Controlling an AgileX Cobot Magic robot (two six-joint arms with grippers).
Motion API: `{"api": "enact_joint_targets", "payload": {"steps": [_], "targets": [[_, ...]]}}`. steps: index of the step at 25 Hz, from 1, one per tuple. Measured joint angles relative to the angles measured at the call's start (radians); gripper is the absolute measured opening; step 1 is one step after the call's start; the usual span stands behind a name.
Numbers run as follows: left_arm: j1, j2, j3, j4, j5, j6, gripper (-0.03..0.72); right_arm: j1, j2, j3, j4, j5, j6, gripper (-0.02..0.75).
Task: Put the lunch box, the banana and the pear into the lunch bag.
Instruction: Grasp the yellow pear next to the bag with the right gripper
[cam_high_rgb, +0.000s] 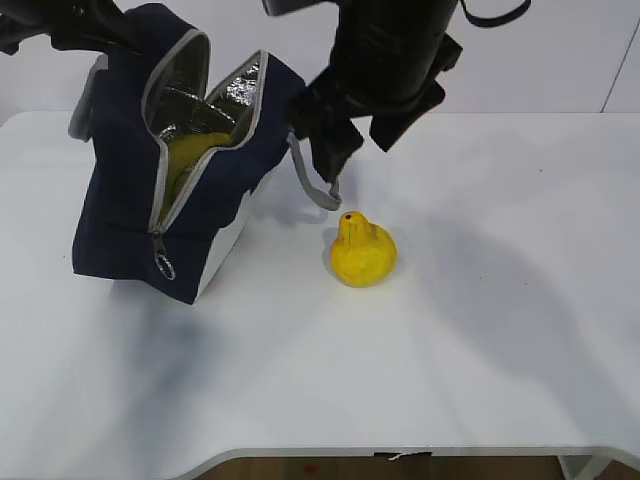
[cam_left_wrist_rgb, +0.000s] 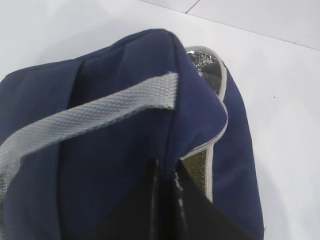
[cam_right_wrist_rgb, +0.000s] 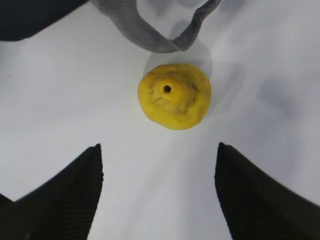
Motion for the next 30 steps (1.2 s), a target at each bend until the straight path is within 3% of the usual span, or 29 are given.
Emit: {"api": "enact_joint_targets", "payload": {"steps": [9,30], "targets": [[0.0,0.0,0.0,0.0,0.0,0.001,-0.006,0.0,0.06,0.059,-0.094,-0.009,0.0,0.556],[0.0,0.0,0.0,0.01,-0.001,0.002,-0.006,0.0,0.203,0.065,-0.142,-0.142,-0.016,0.552]]}}
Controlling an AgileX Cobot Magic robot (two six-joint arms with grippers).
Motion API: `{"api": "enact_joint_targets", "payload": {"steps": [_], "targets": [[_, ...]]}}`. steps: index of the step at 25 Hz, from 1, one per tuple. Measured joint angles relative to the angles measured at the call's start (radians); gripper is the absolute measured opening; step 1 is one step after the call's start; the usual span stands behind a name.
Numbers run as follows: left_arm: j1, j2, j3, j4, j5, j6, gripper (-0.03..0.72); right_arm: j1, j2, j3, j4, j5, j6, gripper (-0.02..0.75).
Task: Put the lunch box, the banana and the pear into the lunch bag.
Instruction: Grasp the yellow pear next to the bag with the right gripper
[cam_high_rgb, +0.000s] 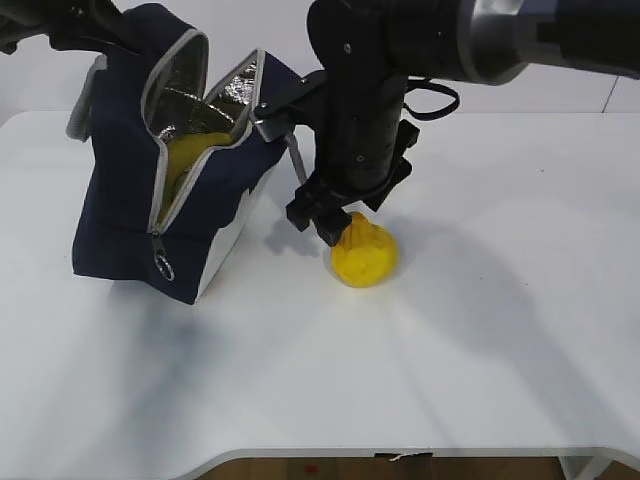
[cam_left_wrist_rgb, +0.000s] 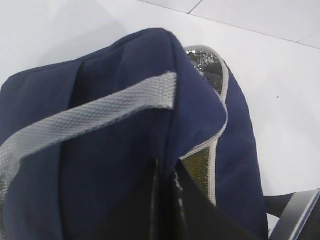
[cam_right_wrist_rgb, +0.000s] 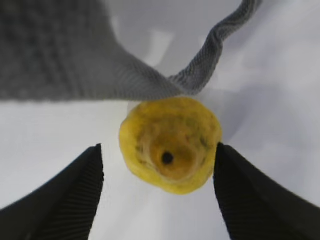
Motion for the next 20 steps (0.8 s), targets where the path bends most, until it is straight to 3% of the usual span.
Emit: {"api": "enact_joint_targets", "payload": {"steps": [20], "targets": [[0.0,0.0,0.0,0.0,0.0,0.0,-0.006,-0.043,0.024,0.0,0.012,-0.045,-0.013,0.522]]}}
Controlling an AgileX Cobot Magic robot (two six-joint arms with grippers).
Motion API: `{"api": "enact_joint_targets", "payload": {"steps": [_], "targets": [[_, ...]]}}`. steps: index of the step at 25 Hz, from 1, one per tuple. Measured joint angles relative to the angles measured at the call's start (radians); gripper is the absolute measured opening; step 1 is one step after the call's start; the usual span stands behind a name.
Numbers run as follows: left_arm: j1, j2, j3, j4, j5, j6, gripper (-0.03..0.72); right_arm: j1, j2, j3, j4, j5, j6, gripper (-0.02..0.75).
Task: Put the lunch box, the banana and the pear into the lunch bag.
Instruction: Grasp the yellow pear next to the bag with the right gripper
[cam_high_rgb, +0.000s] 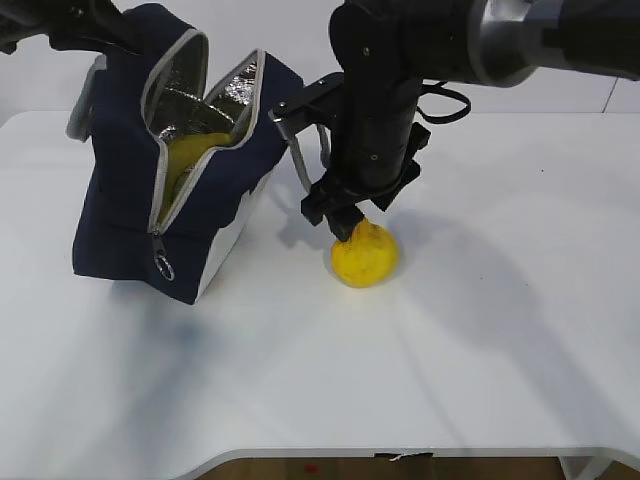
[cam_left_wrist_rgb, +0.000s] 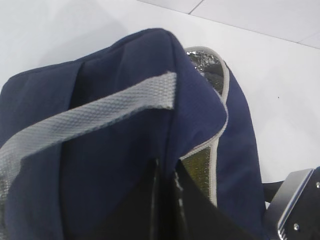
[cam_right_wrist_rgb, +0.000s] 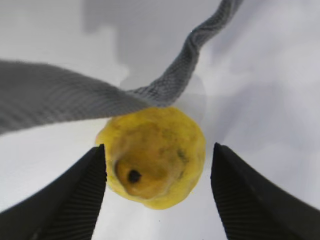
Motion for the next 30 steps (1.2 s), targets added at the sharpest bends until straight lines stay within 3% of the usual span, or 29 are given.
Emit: {"api": "enact_joint_targets", "payload": {"steps": [9,16,22,30], "targets": [[0.0,0.0,0.0,0.002,-0.005,0.0,-0.006,-0.009,0.01,0.0,0.057,0.0,-0.043,0.509],[0.0,0.0,0.0,0.002,-0.005,0.0,-0.006,-0.009,0.024,0.0,0.057,0.0,-0.043,0.445],[0.0,0.0,0.0,0.002,-0.005,0.0,-0.006,-0.009,0.024,0.0,0.05,0.0,-0.044,0.307],[0.0,0.0,0.0,0.002,-0.005,0.0,-0.006,-0.009,0.017,-0.011,0.043,0.062,-0.047,0.282]]}}
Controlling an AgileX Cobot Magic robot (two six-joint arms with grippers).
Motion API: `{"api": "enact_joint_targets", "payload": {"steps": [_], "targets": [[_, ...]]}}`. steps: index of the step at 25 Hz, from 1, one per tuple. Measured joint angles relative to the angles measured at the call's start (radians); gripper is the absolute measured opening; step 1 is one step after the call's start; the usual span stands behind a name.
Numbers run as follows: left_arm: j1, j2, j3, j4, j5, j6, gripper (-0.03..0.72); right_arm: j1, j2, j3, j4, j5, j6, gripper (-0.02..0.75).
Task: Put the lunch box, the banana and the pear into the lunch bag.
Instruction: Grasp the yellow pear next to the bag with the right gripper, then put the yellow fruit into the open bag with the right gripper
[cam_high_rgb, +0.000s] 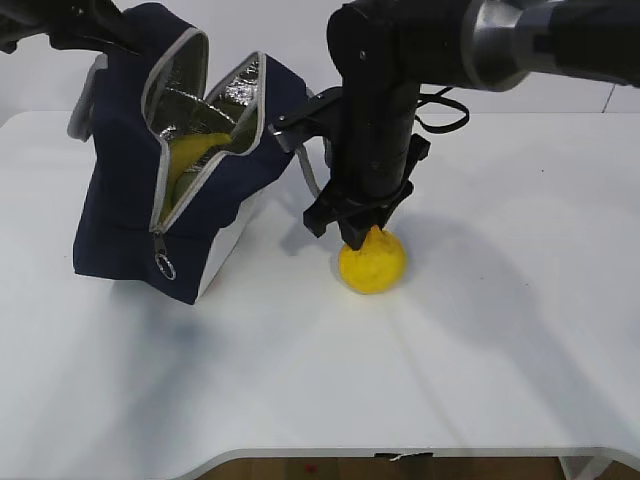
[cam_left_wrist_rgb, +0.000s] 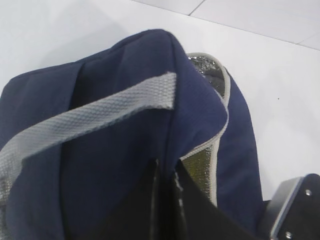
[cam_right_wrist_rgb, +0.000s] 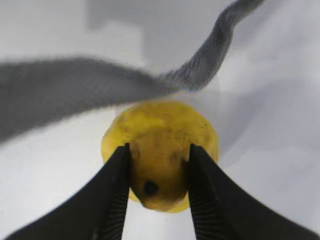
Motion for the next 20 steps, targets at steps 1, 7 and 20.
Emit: {"api": "enact_joint_targets", "payload": {"steps": [1,7,20], "targets": [[0.0,0.0,0.0,0.0,0.0,0.0,-0.006,0.0,-0.008,-0.002,0.0,0.024,0.0,0.282],[0.0,0.0,0.0,0.0,0.0,0.0,-0.006,0.0,-0.111,-0.018,-0.041,0.09,0.0,0.281],[0.0,0.0,0.0,-0.051,0.0,0.0,-0.006,0.0,-0.265,-0.184,-0.022,0.102,-0.032,0.279]]}}
